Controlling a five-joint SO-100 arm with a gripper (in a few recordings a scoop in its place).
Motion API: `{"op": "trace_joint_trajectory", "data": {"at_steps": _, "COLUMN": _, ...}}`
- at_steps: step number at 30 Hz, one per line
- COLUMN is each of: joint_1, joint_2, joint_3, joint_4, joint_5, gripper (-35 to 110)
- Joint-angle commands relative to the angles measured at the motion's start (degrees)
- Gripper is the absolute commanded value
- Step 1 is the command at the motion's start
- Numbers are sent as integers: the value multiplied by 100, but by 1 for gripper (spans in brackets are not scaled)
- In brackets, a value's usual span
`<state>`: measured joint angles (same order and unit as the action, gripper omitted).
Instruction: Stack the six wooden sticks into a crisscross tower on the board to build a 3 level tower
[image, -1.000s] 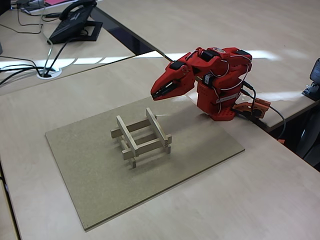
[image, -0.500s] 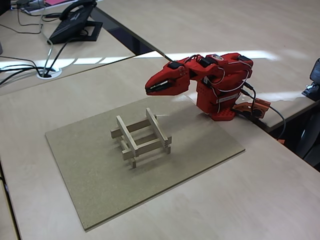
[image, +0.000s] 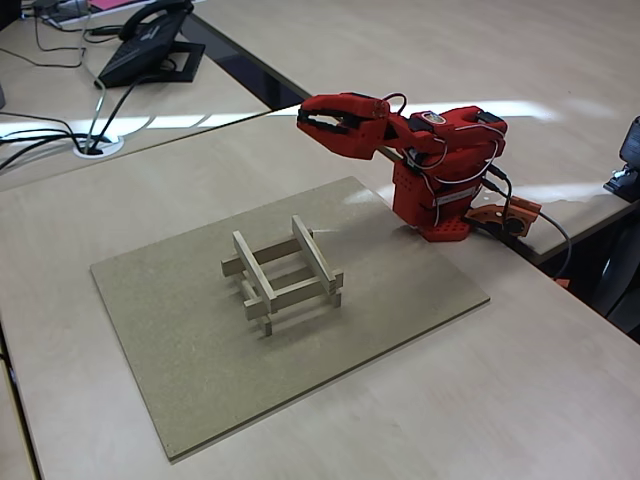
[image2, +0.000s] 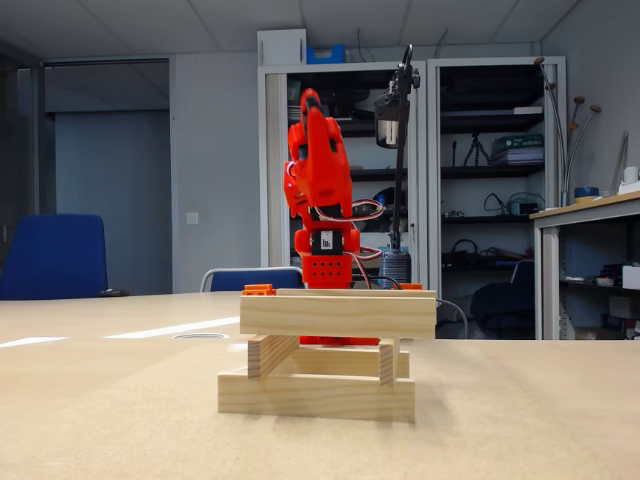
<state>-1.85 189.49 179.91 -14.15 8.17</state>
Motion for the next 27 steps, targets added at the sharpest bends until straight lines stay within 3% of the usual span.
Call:
{"op": "trace_joint_trajectory", "data": {"at_steps": 1, "joint_1": 70, "joint_2": 79, "joint_3": 9, "joint_4": -949, "joint_5": 88, "gripper": 0}}
{"op": "trace_joint_trajectory", "data": {"at_steps": 13, "joint_1": 791, "joint_2": 62, "joint_3": 9, "joint_4": -5625, "joint_5": 18, "gripper": 0}}
{"op": "trace_joint_trajectory", "data": {"at_steps": 21, "joint_1": 1046, "joint_2": 70, "joint_3": 9, "joint_4": -8024, "joint_5": 26, "gripper": 0}}
{"op": "trace_joint_trajectory", "data": {"at_steps": 27, "joint_1": 1046, "joint_2": 70, "joint_3": 9, "joint_4": -9220, "joint_5": 149, "gripper": 0}}
